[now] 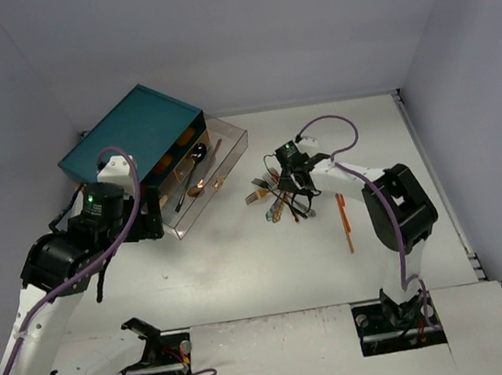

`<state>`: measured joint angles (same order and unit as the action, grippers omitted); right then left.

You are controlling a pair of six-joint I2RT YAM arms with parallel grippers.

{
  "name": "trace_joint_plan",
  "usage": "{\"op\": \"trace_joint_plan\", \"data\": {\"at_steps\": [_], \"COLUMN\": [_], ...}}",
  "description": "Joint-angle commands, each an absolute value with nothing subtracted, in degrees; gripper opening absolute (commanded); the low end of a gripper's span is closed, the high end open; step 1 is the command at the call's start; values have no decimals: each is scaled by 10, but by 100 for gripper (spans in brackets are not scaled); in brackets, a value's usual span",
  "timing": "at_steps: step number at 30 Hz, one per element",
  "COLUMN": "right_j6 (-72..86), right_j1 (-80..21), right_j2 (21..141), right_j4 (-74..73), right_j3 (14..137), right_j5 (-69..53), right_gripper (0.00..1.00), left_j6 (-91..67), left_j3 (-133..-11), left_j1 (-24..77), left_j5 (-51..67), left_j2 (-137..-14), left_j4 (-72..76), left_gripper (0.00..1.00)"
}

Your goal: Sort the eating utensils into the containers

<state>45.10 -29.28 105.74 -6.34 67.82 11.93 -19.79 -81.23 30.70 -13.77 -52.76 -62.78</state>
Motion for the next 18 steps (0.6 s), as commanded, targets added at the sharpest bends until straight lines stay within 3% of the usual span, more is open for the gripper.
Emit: {"op": "trace_joint_plan", "data": {"at_steps": [1, 18], "right_j6": [463, 449], "right_j1": [-284, -272], "right_j2": [1063, 1095], "right_j4": [-38, -21], "right_j3": [702, 702], "right_j5": [122, 133], "right_gripper": [30, 22], "left_j6": [-203, -199], "left_j3": [-826, -824], "left_j1": [308, 308], "left_j5": [-151, -150], "left_j2": [-525, -530], "left_j4": [-606, -606], "left_gripper": [79, 79]}}
